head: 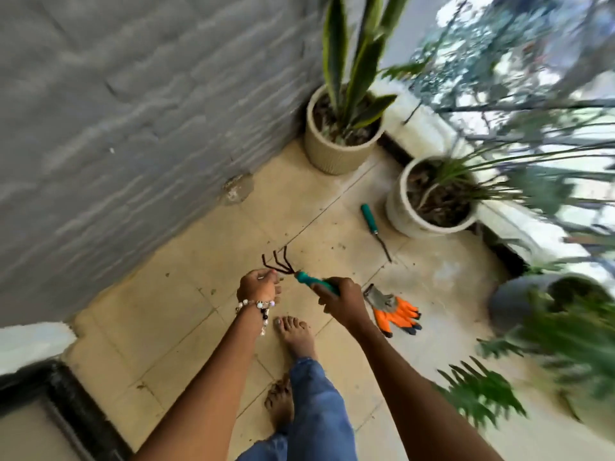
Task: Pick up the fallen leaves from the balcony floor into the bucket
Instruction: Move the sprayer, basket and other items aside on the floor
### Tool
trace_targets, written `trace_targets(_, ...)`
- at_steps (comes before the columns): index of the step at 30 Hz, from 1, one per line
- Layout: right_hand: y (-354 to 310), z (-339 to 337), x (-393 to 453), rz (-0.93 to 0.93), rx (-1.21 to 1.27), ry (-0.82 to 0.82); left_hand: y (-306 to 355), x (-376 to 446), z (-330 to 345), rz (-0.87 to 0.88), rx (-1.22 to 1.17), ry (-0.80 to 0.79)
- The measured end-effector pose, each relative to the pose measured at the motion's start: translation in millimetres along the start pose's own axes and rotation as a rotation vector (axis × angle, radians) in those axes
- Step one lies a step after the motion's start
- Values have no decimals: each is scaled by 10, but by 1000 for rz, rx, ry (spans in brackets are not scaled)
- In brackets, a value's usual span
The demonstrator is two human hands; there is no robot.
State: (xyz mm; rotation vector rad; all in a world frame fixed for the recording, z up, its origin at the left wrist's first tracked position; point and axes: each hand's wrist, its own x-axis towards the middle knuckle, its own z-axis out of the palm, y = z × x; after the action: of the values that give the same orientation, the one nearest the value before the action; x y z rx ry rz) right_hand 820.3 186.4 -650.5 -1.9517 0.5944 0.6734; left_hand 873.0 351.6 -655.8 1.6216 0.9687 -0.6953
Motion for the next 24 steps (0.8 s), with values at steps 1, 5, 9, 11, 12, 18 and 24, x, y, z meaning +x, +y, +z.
trace_targets(1, -127, -242, -331, -19, 64, 43, 189, -342, 16, 19, -5, -16)
trace_targets(5, -443, -980, -1551, -63, 318, 177, 558, -1156, 103, -4, -85, -86)
trace_targets(9, -446, -1625, -2751, -79, 491, 317, 1053, -2782, 342, -64, -233, -263)
trace_targets(11, -301, -1863, -3276, -83, 609, 423, 1099, -3392, 555, -57, -228, -376)
trace_targets(12, -218, -1952, -3497, -85, 661, 474, 1070, -3606, 682, -37, -197, -421)
trace_targets(18, 653, -2460, -4799, -79, 876, 877, 648, -4832, 1667, 90, 86, -659)
trace_targets(24, 1762, -2738, -6032, -23, 1027, 1253, -341, -6042, 2737, 176, 478, -902)
